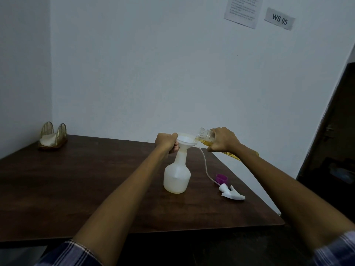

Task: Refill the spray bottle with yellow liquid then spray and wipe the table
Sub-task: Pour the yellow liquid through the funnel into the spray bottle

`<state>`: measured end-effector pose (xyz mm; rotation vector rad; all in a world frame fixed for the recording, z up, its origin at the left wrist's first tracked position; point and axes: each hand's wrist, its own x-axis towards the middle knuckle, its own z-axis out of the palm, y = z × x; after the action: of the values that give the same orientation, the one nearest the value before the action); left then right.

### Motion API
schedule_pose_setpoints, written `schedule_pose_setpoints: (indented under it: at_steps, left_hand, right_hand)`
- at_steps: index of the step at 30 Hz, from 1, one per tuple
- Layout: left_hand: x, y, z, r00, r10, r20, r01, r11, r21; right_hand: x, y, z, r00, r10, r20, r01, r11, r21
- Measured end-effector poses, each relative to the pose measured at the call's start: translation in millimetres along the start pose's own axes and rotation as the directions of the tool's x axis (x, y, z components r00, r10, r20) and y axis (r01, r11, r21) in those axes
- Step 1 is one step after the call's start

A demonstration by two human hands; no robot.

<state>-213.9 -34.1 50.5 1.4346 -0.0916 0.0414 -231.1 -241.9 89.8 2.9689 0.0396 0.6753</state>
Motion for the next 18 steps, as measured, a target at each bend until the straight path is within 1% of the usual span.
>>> schedule_pose_setpoints:
  at_steps: [8, 18]
  left_hand:
    - [1.3, -0.9, 0.4, 1.0, 0.0, -0.021, 0.0, 1.0, 0.013]
    - [0.6, -0.7, 0.1, 1.0, -0.001, -0.007, 0.0, 1.0, -0.015]
  right_hand:
    - [0.8, 0.4, -0.2, 1.0, -0.005, 0.001, 0.005, 1.0, 0.0]
    - [-1.6, -1.7, -1.8, 1.0, 0.0, 0.009, 0.0, 1.0, -0.01]
